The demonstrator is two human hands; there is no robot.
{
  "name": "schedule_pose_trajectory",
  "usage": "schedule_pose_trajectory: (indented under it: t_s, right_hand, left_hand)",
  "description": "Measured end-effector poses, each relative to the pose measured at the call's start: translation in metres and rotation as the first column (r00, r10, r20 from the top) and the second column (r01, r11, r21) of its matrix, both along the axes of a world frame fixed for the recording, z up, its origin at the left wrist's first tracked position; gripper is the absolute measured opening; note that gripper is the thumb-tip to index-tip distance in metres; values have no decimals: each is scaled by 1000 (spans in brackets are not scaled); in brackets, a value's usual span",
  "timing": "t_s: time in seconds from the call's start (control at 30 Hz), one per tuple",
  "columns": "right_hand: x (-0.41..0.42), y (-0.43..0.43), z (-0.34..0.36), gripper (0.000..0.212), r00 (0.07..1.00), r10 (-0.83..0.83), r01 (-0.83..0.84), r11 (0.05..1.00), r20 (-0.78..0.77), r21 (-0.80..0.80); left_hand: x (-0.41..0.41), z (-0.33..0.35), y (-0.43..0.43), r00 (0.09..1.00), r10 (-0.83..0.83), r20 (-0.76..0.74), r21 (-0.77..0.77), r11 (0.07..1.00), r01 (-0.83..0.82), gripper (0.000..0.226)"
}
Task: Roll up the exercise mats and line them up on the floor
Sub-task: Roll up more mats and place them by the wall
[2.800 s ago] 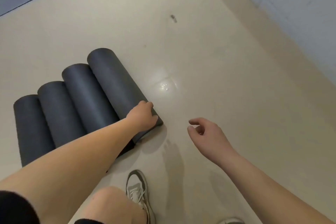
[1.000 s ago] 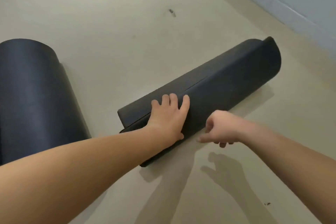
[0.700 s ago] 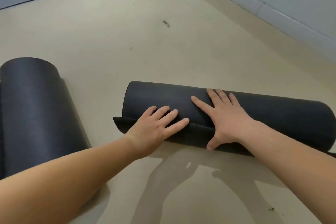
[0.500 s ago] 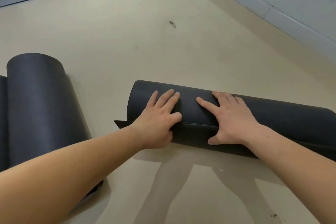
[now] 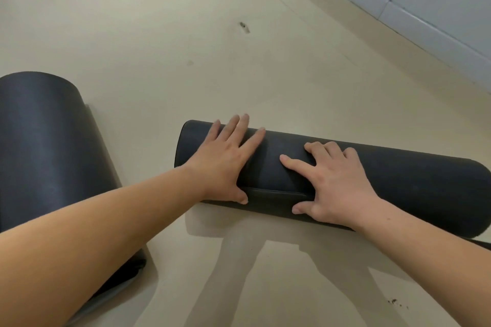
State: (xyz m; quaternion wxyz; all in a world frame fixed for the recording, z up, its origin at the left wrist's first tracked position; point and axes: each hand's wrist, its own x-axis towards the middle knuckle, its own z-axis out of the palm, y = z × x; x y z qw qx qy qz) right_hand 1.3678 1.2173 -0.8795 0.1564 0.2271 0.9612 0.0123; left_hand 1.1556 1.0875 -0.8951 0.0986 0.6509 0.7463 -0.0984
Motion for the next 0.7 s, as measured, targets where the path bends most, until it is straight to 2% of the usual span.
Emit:
schedule_pose_trajectory:
  t_s: [0.1, 0.17, 0.27, 0.4, 0.5, 0.53, 0.57, 0.6, 0.63, 0.67, 0.7]
  right_hand:
    - [-1, -16, 3, 100, 999, 30, -31, 999, 37, 31]
    - [-5, -16, 13, 94, 999, 34, -34, 999, 8, -14]
    - [-11, -6, 26, 106, 1000, 13, -15, 993, -12, -114]
    - [-15, -14, 14, 122, 970, 77, -23, 974, 230, -226]
    - [-14, -26, 0, 129, 952, 147, -96, 976, 268, -194]
    - [-13, -27, 0, 129, 957, 145, -97, 976, 253, -194]
    - [-12, -28, 1, 129, 961, 139, -93, 976, 239, -196]
    - [-10, -28, 0, 128, 963, 134, -89, 977, 234, -196]
    - [-9, -29, 0, 128, 962, 133, -88, 978, 237, -191]
    - [-9, -29, -1, 127, 960, 134, -87, 978, 248, -191]
    - [-9, -28, 0, 126, 954, 138, -84, 975, 265, -207]
  left_hand:
    - [4, -1, -4, 998, 28, -55, -8, 1000, -29, 151]
    - [14, -8, -20, 995, 34, -89, 62, 998, -28, 147]
    - [36, -31, -61, 992, 61, -107, 152, 987, -44, 136]
    - [65, -60, -123, 995, 1, -99, 335, 942, 32, 100]
    - [42, -38, -133, 992, -126, -11, 455, 883, 117, 56]
    - [31, -27, -130, 998, -58, 20, 429, 902, 44, 54]
    - [20, -16, -125, 993, 99, 69, 352, 929, -117, 65]
    - [12, -6, -120, 944, 309, 115, 220, 919, -327, 85]
    - [7, 1, -118, 861, 483, 160, 93, 861, -501, 105]
    - [6, 4, -116, 783, 589, 201, -12, 800, -599, 118]
    - [7, 4, -116, 738, 634, 229, -84, 769, -634, 121]
